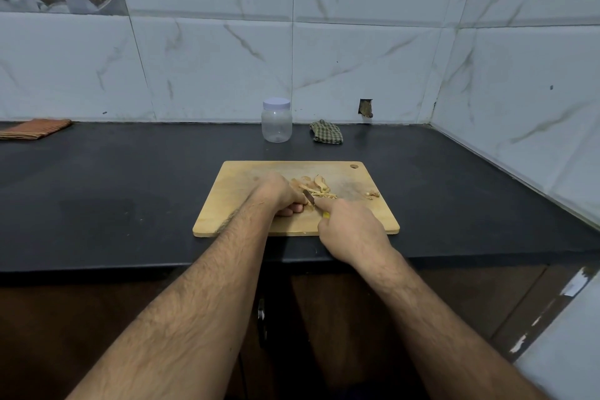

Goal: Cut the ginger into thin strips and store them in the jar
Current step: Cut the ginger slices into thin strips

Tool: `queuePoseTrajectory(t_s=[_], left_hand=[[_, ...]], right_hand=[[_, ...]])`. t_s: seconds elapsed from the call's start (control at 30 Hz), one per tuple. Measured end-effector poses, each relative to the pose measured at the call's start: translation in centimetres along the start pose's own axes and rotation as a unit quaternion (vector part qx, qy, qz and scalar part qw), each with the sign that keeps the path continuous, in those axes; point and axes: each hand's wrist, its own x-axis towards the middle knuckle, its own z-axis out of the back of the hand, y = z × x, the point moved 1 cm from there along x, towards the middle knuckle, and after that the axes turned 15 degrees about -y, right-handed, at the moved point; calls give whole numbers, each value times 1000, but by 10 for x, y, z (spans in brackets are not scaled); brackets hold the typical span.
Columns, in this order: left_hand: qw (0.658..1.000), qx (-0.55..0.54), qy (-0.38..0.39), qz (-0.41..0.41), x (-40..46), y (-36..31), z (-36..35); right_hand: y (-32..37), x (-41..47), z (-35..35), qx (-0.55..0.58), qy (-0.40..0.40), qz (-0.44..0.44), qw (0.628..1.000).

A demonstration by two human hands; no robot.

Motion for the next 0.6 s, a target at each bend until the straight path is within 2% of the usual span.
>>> queuePoseTrajectory(t_s=[0.6], left_hand=[[1000,13,-8,2,0,-1,-2]], right_hand=[[-4,4,-3,5,12,-10,1000]])
